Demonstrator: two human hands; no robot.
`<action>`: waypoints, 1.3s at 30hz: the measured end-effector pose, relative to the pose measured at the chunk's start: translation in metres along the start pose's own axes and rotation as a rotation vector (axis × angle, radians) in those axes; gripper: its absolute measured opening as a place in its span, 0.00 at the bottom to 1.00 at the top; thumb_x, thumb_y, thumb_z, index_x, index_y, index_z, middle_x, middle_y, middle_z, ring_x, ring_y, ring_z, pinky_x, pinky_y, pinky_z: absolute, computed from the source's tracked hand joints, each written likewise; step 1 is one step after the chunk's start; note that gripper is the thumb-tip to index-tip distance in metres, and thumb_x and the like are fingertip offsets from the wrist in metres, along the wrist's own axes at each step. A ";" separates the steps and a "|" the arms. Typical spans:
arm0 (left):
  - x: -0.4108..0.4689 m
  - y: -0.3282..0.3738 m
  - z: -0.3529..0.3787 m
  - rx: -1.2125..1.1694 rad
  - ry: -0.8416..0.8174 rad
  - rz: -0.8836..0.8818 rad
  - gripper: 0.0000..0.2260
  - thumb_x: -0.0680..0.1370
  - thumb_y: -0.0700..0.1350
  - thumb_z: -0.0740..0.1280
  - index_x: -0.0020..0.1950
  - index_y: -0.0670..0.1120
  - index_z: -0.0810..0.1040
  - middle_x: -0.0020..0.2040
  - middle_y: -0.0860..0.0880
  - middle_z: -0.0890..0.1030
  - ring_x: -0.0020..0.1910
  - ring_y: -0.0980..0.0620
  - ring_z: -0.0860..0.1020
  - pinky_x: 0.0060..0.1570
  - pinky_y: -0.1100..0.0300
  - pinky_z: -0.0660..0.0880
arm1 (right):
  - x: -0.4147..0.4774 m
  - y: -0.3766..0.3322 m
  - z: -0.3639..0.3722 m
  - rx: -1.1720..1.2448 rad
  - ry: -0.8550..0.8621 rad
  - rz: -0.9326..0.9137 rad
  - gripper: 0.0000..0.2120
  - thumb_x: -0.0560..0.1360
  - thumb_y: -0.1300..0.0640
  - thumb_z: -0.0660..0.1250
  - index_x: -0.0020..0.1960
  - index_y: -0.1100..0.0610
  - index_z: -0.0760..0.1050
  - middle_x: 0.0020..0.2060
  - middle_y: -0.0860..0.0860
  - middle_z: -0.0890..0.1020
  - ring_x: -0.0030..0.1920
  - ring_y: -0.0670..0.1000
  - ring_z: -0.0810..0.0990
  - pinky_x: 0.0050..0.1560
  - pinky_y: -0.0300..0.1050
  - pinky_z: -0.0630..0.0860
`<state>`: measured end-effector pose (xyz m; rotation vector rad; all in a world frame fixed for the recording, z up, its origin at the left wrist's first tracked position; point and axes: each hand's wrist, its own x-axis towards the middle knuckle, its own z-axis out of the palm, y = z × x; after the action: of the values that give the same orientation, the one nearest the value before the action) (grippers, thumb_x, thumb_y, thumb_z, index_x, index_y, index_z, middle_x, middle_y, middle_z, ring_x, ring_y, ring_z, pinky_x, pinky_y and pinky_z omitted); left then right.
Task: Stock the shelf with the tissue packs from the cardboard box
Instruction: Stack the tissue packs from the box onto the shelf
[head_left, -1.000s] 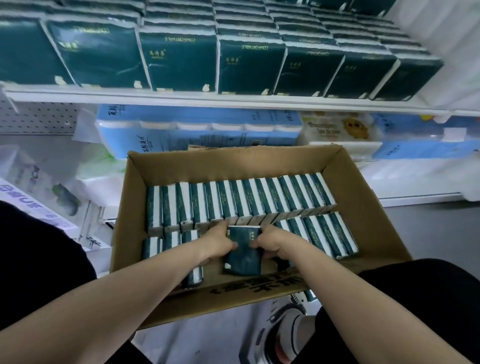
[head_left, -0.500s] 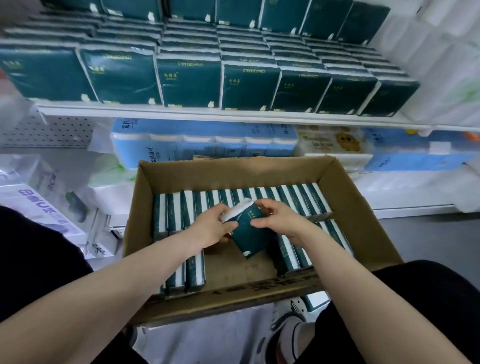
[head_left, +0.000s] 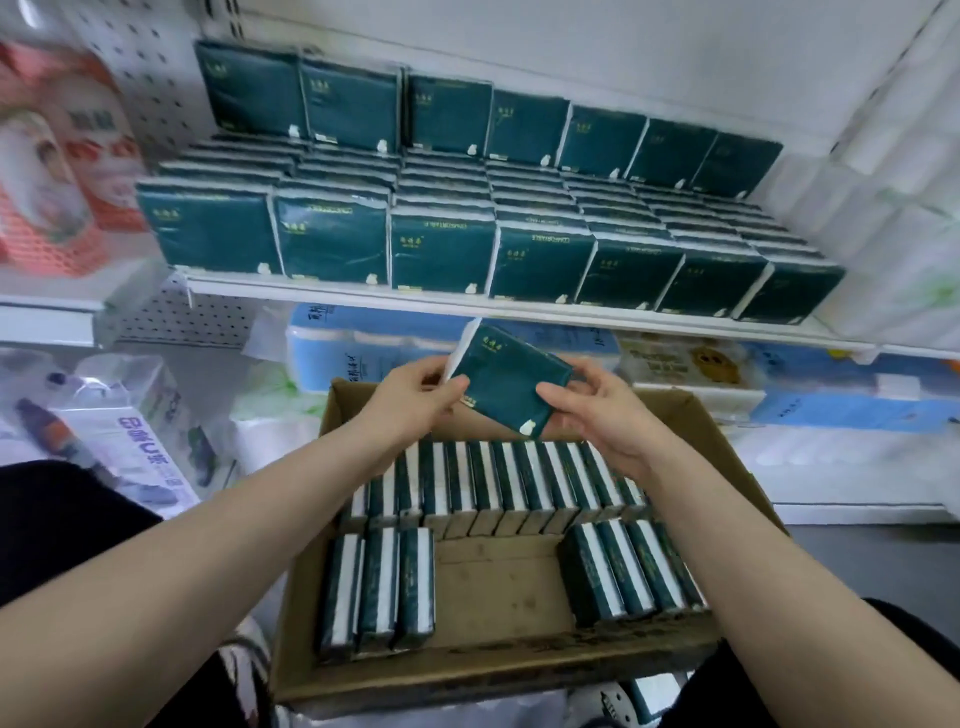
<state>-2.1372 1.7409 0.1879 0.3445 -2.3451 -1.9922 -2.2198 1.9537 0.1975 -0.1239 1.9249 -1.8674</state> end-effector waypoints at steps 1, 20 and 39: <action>0.002 0.009 -0.007 0.066 0.044 0.065 0.09 0.79 0.47 0.66 0.59 0.52 0.79 0.54 0.50 0.83 0.53 0.51 0.81 0.60 0.52 0.76 | 0.003 -0.012 0.004 -0.002 0.005 -0.037 0.21 0.75 0.66 0.71 0.66 0.60 0.70 0.57 0.58 0.83 0.55 0.57 0.84 0.56 0.53 0.81; 0.117 0.145 -0.098 0.248 0.352 0.419 0.13 0.77 0.41 0.68 0.61 0.48 0.78 0.54 0.50 0.82 0.54 0.50 0.80 0.61 0.51 0.75 | 0.105 -0.199 0.064 -0.322 0.132 -0.497 0.18 0.73 0.64 0.74 0.61 0.58 0.76 0.50 0.54 0.84 0.52 0.53 0.84 0.55 0.45 0.81; 0.220 0.140 -0.106 0.335 0.384 0.279 0.28 0.78 0.44 0.66 0.77 0.51 0.61 0.67 0.45 0.71 0.60 0.47 0.75 0.57 0.57 0.73 | 0.225 -0.206 0.083 -0.506 0.241 -0.500 0.21 0.79 0.62 0.66 0.68 0.45 0.68 0.50 0.47 0.76 0.52 0.53 0.81 0.57 0.47 0.80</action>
<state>-2.3527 1.6153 0.3191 0.3508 -2.3124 -1.2819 -2.4403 1.7779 0.3410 -0.6108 2.6989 -1.6805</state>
